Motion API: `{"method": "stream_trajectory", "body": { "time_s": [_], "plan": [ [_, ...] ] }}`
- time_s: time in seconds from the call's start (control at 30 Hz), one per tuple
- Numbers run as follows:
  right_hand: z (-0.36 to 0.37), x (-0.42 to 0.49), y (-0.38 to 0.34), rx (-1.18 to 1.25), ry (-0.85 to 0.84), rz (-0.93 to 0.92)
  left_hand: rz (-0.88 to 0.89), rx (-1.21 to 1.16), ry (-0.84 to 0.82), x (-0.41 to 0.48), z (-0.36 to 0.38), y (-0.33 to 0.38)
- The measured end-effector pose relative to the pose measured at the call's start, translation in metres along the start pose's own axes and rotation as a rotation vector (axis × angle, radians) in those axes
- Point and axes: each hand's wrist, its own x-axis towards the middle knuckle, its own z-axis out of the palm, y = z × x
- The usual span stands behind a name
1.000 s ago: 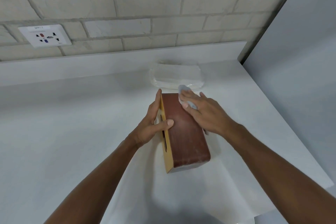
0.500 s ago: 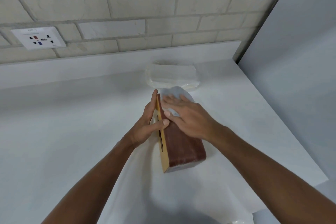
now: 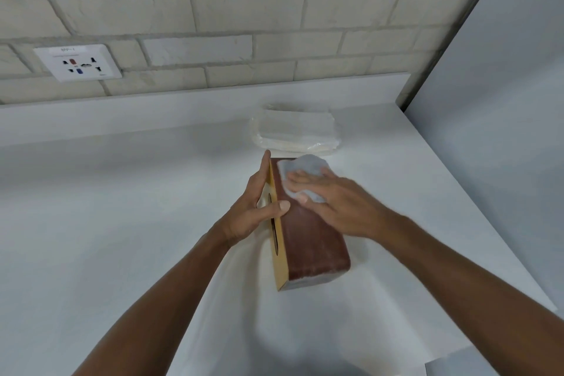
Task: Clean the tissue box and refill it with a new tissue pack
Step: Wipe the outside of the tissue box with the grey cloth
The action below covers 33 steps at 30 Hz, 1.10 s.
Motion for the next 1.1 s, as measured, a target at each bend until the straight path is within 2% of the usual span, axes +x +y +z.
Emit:
{"method": "stream_trajectory", "body": {
  "time_s": [0.07,0.13,0.2,0.33,0.47,0.5,0.6,0.67,0.83,1.0,1.1],
  "plan": [
    [-0.012,0.003,0.012,-0.015,0.002,0.161,-0.001,0.004,-0.011,0.000,0.000,-0.001],
    [-0.012,0.018,0.007,-0.039,0.045,0.222,-0.003,0.004,-0.015,0.000,0.000,-0.001],
    [-0.002,0.029,-0.013,-0.022,0.086,0.156,-0.008,0.005,-0.015,0.001,0.001,0.000],
    [0.013,0.008,-0.014,-0.039,0.031,-0.062,0.007,0.007,-0.007,0.001,0.000,0.001],
    [-0.005,-0.002,0.016,-0.064,-0.002,0.189,0.002,0.014,-0.015,0.000,0.000,0.001],
    [-0.005,0.002,0.014,-0.060,0.021,0.206,0.000,0.009,-0.015,0.000,0.001,0.001],
    [0.011,0.005,-0.013,-0.016,0.078,0.066,-0.003,0.016,-0.009,0.001,0.001,0.000],
    [0.015,-0.010,-0.012,-0.014,0.055,-0.040,0.005,0.029,-0.012,0.000,0.000,-0.001],
    [-0.004,-0.014,0.014,-0.055,0.049,0.158,0.004,-0.006,-0.018,-0.002,0.002,0.002],
    [0.022,-0.014,-0.019,-0.048,0.068,-0.055,0.011,0.013,-0.025,0.000,0.001,0.001],
    [0.003,-0.018,0.006,-0.109,0.058,0.054,0.009,-0.011,-0.033,-0.002,0.000,0.003]
  ]
}}
